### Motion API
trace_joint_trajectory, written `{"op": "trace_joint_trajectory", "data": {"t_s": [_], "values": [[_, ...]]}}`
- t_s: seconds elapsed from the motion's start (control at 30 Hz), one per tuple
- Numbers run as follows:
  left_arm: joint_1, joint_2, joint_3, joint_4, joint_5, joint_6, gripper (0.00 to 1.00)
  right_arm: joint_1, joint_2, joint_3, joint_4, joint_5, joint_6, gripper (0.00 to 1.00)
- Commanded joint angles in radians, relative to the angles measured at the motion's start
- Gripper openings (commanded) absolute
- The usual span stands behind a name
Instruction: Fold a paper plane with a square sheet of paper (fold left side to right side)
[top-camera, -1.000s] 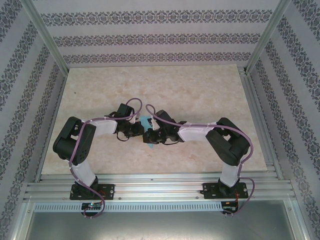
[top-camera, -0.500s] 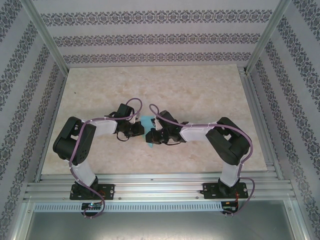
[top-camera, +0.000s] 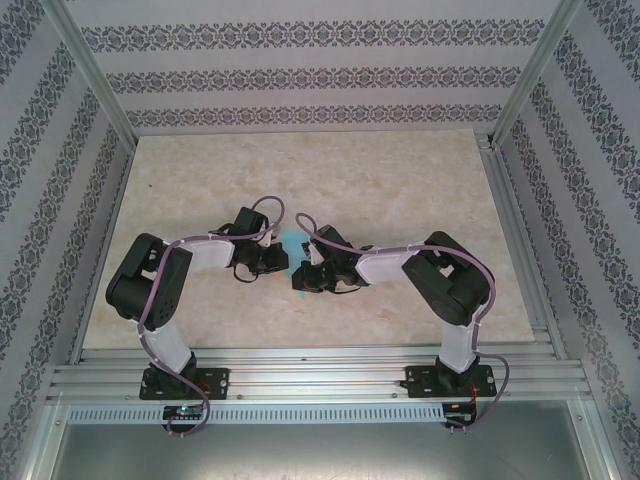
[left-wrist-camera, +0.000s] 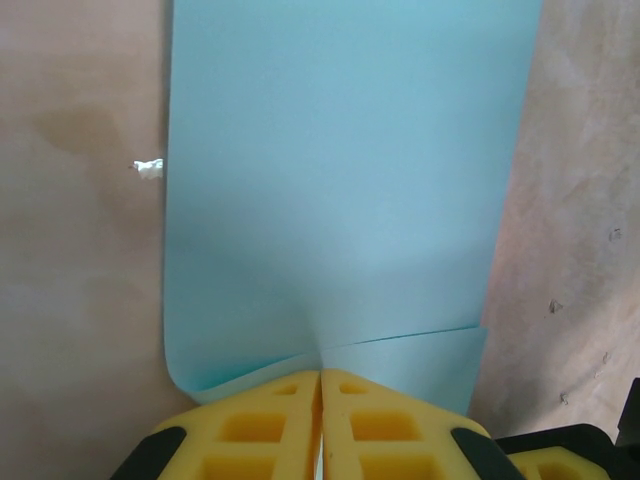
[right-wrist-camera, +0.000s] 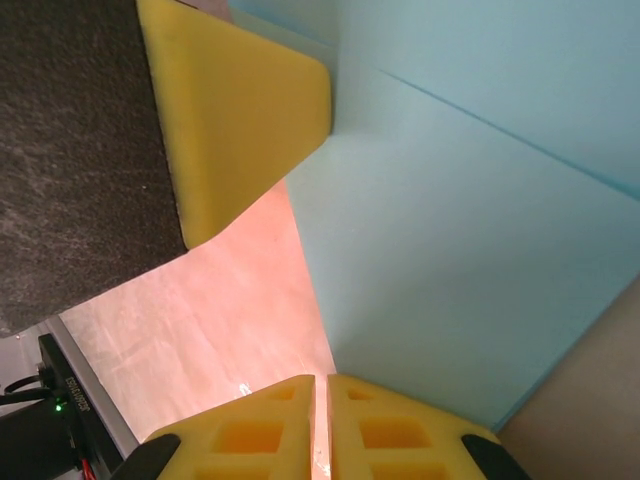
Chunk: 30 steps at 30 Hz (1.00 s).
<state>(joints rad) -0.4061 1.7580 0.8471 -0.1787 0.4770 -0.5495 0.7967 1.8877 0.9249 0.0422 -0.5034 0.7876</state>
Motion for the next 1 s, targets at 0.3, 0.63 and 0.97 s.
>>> {"op": "trace_joint_trajectory", "data": {"t_s": [0.3, 0.63, 0.97], "values": [[0.003, 0.052, -0.039, -0.043, -0.1, 0.028, 0.09, 0.032, 0.017, 0.005, -0.024, -0.001, -0.014, 0.12], [0.004, 0.061, -0.042, -0.042, -0.106, 0.03, 0.09, 0.053, 0.031, 0.025, -0.226, 0.08, -0.078, 0.12], [0.003, 0.066, -0.041, -0.045, -0.115, 0.034, 0.09, 0.098, 0.011, -0.025, -0.275, 0.064, -0.087, 0.12]]}}
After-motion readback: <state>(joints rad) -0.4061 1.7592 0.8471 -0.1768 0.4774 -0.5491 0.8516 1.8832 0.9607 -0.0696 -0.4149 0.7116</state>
